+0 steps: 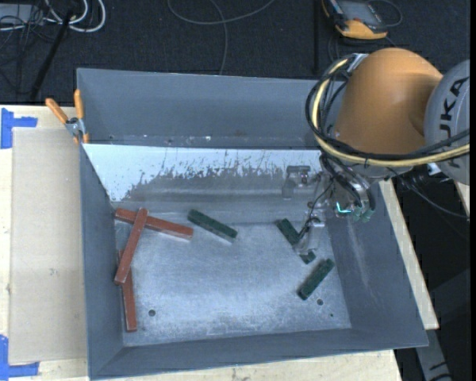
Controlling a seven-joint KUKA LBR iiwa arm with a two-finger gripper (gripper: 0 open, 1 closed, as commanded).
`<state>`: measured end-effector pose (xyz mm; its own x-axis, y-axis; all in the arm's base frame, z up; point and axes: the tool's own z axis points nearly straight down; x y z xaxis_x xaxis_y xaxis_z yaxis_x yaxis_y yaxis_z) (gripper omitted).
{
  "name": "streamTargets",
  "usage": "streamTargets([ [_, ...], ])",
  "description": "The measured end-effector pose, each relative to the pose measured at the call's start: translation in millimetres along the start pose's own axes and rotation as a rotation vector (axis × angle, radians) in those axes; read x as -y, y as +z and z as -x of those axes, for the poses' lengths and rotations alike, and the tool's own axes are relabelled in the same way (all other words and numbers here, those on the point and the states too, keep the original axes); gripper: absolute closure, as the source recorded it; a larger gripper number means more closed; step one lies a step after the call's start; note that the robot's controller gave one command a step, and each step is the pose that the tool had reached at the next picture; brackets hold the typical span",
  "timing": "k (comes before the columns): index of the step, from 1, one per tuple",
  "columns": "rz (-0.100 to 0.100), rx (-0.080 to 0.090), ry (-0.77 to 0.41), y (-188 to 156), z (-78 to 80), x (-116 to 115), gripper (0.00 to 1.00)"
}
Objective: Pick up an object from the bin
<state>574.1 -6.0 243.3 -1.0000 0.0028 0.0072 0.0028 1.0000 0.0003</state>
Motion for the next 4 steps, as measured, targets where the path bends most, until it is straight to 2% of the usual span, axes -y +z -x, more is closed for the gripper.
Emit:
streamTargets([
  [1, 0.002, 0.001, 0.091, 177.7, 0.6, -114.4, 0.00],
  [2, 0.004, 0.012, 0.086, 172.9, 48.0, -179.8, 0.00],
  [4, 0.000, 0.009, 0.082, 172.8, 48.7, -179.7, 0.00],
])
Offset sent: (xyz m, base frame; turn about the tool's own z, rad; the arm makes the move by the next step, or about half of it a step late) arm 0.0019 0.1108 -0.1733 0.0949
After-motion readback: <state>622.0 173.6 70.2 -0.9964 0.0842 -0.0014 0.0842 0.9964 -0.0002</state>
